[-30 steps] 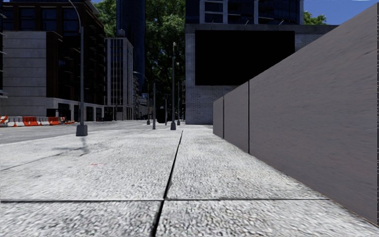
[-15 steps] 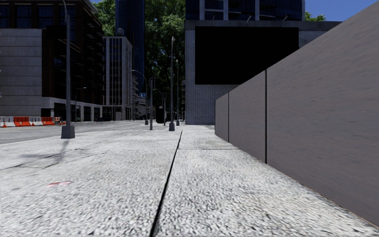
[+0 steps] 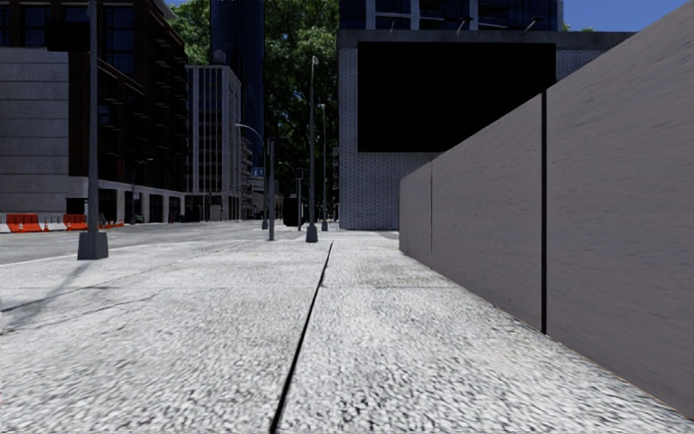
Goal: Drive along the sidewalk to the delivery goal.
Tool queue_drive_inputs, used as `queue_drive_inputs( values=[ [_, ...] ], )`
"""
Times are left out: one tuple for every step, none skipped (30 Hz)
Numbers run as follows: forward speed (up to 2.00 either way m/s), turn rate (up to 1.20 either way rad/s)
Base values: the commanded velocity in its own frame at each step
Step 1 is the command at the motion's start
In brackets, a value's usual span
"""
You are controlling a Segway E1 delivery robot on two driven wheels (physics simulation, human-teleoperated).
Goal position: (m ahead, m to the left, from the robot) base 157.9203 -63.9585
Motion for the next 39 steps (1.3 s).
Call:
queue_drive_inputs(
  values=[
    [1.89,0.0],
    [1.89,0.0],
    [1.89,0.0],
    [1.89,0.0],
    [1.89,0.0],
    [1.89,0.0],
    [1.89,0.0],
    [1.89,0.0],
    [1.89,0.0],
    [1.89,0.0],
    [1.89,0.0],
    [1.89,0.0],
    [1.89,0.0],
    [1.89,0.0],
    [1.89,0.0],
    [1.89,0.0],
    [1.89,0.0],
    [1.89,0.0],
    [1.89,0.0],
    [1.89,0.0],
    [1.89,0.0],
    [1.89,0.0],
    [1.89,0.0],
    [1.89,0.0],
    [1.89,0.0],
    [1.89,0.0],
    [1.89,0.0],
    [1.89,0.0],
    [1.89,0.0],
    [1.89,0.0],
    [1.89,0.0],
    [1.89,0.0],
    [1.89,0.0],
    [1.89,0.0],
    [1.89,0.0],
    [1.89,0.0],
    [1.89,0.0],
    [1.89,0.0],
    [1.89,0.0]
  ],
)
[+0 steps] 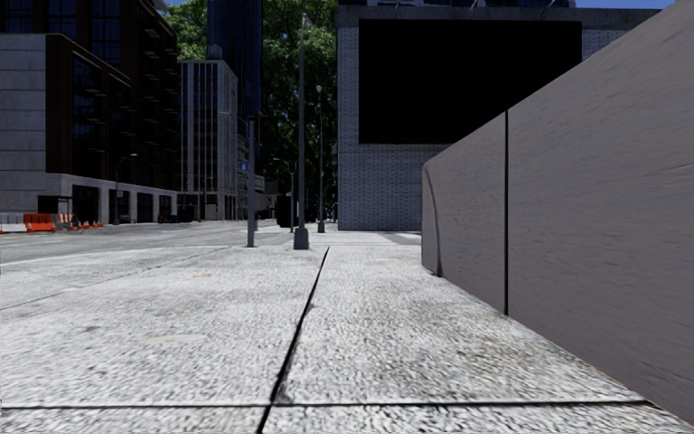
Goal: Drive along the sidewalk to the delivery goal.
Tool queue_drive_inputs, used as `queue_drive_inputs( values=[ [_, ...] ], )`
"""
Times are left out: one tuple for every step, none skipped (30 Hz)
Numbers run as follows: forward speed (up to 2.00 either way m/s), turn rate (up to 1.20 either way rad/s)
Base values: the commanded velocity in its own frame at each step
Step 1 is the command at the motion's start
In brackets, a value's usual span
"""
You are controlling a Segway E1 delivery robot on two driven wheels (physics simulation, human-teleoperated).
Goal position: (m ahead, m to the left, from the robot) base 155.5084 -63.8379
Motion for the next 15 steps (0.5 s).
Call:
queue_drive_inputs(
  values=[
    [1.89,0.0],
    [1.89,0.0],
    [1.89,0.0],
    [1.89,0.0],
    [1.89,0.0],
    [1.89,0.0],
    [1.89,0.0],
    [1.89,0.0],
    [1.89,0.0],
    [1.89,0.0],
    [1.89,0.0],
    [1.89,0.0],
    [1.89,0.0],
    [1.89,0.0],
    [1.89,0.0]
  ],
)
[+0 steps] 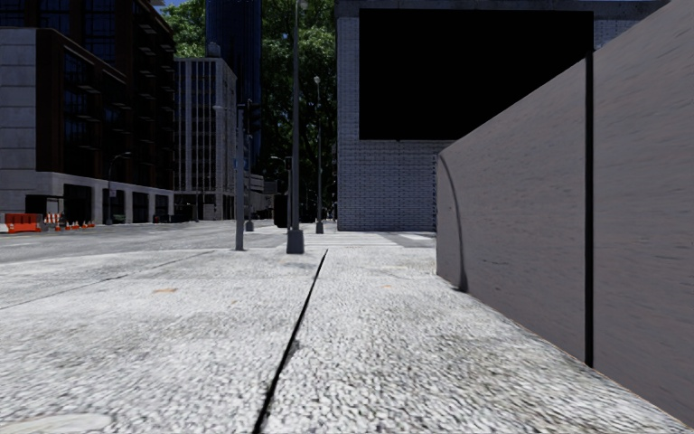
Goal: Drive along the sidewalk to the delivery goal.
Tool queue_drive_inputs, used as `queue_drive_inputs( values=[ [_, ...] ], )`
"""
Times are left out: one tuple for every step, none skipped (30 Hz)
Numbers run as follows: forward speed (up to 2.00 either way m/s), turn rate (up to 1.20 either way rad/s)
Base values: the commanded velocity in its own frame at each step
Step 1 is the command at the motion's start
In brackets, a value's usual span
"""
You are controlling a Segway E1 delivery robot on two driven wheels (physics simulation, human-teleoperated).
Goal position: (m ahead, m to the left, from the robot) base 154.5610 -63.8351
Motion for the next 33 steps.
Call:
queue_drive_inputs(
  values=[
    [1.89,0.0],
    [1.89,0.0],
    [1.89,0.0],
    [1.89,0.0],
    [1.89,0.0],
    [1.89,0.0],
    [1.89,0.0],
    [1.89,0.0],
    [1.89,0.0],
    [1.89,0.0],
    [1.89,0.0],
    [1.89,0.0],
    [1.89,0.0],
    [1.89,0.0],
    [1.89,0.0],
    [1.89,0.0],
    [1.89,0.0],
    [1.89,0.0],
    [1.89,0.0],
    [1.89,0.0],
    [1.89,0.0],
    [1.89,0.0],
    [1.89,0.0],
    [1.89,0.0],
    [1.89,0.0],
    [1.89,0.0],
    [1.89,0.0],
    [1.89,0.0],
    [1.89,0.0],
    [1.89,0.0],
    [1.89,0.0],
    [1.89,0.0],
    [1.89,0.0]
  ],
)
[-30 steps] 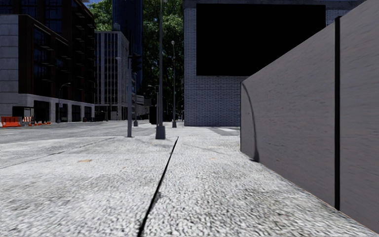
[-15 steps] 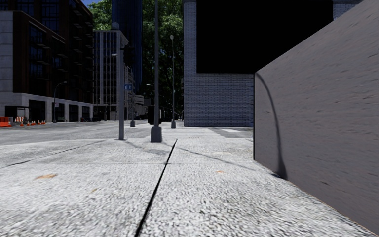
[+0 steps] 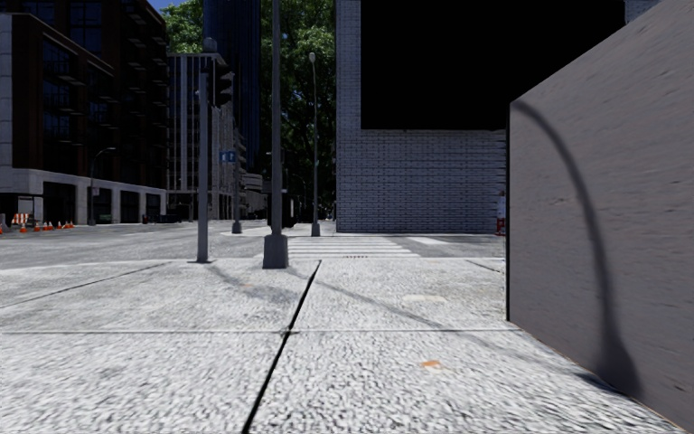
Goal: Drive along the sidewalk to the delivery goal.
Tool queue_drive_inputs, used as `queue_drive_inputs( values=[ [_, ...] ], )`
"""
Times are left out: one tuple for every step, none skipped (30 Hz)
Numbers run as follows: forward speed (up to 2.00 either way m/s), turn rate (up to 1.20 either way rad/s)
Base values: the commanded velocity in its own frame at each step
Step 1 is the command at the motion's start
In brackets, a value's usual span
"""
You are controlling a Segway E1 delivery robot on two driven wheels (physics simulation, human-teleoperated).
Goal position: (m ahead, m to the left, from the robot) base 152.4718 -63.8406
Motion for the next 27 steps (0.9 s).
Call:
queue_drive_inputs(
  values=[
    [1.89,0.0],
    [1.89,0.0],
    [1.89,0.0],
    [1.89,0.0],
    [1.89,0.0],
    [1.89,0.0],
    [1.89,0.0],
    [1.89,0.0],
    [1.89,0.0],
    [1.89,0.0],
    [1.89,0.0],
    [1.89,0.0],
    [1.89,0.0],
    [1.89,0.0],
    [1.89,0.0],
    [1.89,0.0],
    [1.89,0.0],
    [1.89,0.0],
    [1.89,0.0],
    [1.89,0.0],
    [1.89,0.0],
    [1.89,0.0],
    [1.89,0.0],
    [1.89,0.0],
    [1.89,0.0],
    [1.89,0.0],
    [1.89,0.0]
  ],
)
